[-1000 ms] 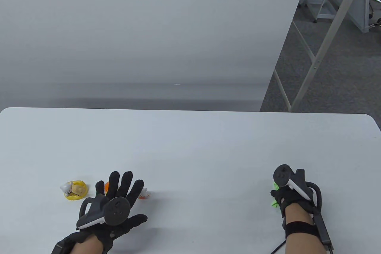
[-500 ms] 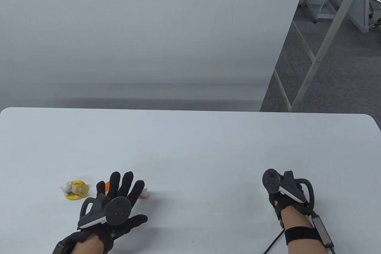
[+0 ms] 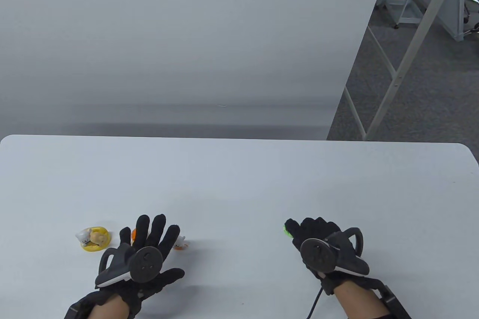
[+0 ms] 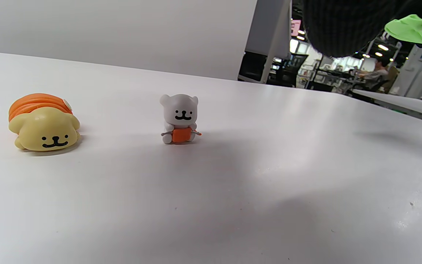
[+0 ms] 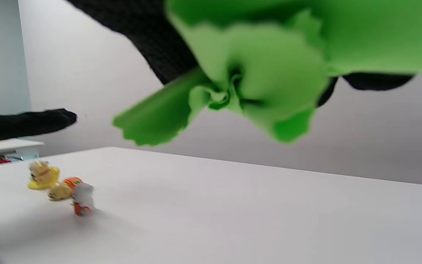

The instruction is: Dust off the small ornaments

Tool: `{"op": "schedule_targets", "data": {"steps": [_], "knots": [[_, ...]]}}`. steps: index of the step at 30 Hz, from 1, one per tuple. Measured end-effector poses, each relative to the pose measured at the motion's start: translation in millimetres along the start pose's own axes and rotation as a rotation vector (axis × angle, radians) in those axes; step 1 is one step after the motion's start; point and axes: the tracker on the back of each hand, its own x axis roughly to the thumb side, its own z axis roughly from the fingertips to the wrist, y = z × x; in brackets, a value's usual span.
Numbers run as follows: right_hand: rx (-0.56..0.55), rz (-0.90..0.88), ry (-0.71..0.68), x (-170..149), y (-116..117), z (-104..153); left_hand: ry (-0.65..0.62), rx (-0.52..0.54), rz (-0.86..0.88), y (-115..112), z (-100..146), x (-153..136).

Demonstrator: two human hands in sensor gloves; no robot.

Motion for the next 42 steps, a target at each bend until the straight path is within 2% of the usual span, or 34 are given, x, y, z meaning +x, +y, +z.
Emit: {"op": "schedule_targets", "data": {"steps": [5, 10, 15, 18, 23, 30, 37, 40, 42], "knots": [[-0.057, -0.058, -0.036, 21.0, 14.9, 16.5, 0.001, -0.002, 0.002, -0.7, -0.1, -0.6], [-0.045, -0.082, -0.026, 20.1, 27.7, 20.7, -0.013, -0.004, -0.003, -4.3, -2.5, -2.5], [-0.059, -0.099, -0.036, 20.0, 25.3, 24.6, -0.018, 0.047, -0.046, 7.0, -9.2, -6.1], [-0.041, -0.126, -0.031, 16.4, 26.1, 25.5, -0.054, 0.063, -0.005, 16.2, -27.6, -7.6], [-0.034, -0.145, -0.013, 11.3, 28.3, 28.8, 0.004, -0.055, -0.070, 22.1, -63.2, -7.3], [-0.029, -0.210, 0.023, -1.1, 29.5, 35.9, 0.073, -0.187, -0.097, 3.1, -95.4, -10.5], [0.018, -0.211, 0.017, -1.8, 36.4, 33.8, 0.078, -0.167, -0.141, -14.8, -105.2, -6.6], [0.028, -0.214, 0.017, -1.7, 38.8, 33.1, 0.085, -0.199, -0.126, -18.5, -107.9, -7.0], [0.032, -0.216, 0.019, -2.0, 39.5, 32.9, 0.080, -0.168, -0.146, -20.0, -108.2, -6.2]]}}
